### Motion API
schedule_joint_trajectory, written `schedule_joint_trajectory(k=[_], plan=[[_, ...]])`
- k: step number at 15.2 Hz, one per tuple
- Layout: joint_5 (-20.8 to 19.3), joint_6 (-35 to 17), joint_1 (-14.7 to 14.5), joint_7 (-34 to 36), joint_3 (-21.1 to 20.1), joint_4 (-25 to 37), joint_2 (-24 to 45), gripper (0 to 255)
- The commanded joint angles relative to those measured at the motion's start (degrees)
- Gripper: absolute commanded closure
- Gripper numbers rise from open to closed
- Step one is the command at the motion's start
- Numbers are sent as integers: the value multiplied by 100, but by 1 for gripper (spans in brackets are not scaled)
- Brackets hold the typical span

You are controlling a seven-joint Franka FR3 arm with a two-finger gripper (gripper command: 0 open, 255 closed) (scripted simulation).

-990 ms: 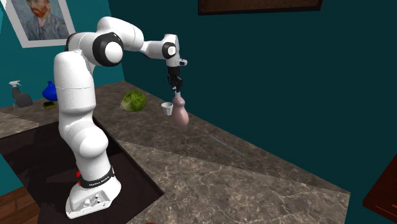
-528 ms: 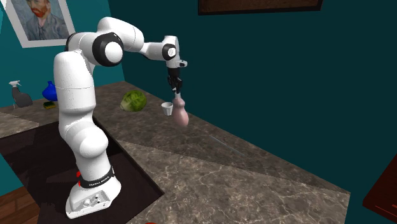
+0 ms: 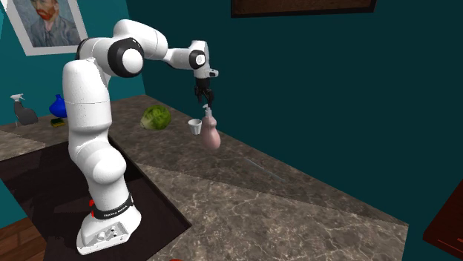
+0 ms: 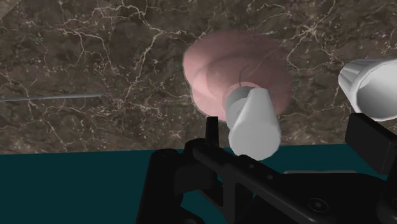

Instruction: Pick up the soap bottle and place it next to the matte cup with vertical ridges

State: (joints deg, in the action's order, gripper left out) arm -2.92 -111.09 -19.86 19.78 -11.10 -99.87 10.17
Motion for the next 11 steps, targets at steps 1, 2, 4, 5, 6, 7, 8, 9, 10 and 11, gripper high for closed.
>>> schedule_joint_trajectory(k=[1,2,4,5,6,7,8,9,10,11], plan=[[18,298,0,-12,-5,230,-69,0],[25,484,-2,-17,-7,394,-91,0],[29,631,-4,-20,-10,530,-103,0],[29,631,-4,-20,-10,529,-104,0],[29,631,-4,-20,-10,530,-103,0],[29,631,-4,-20,-10,530,-103,0],[29,631,-4,-20,-10,530,-103,0],[29,631,-4,-20,-10,530,-103,0],[29,631,-4,-20,-10,530,-103,0],[29,631,-4,-20,-10,530,-103,0]])
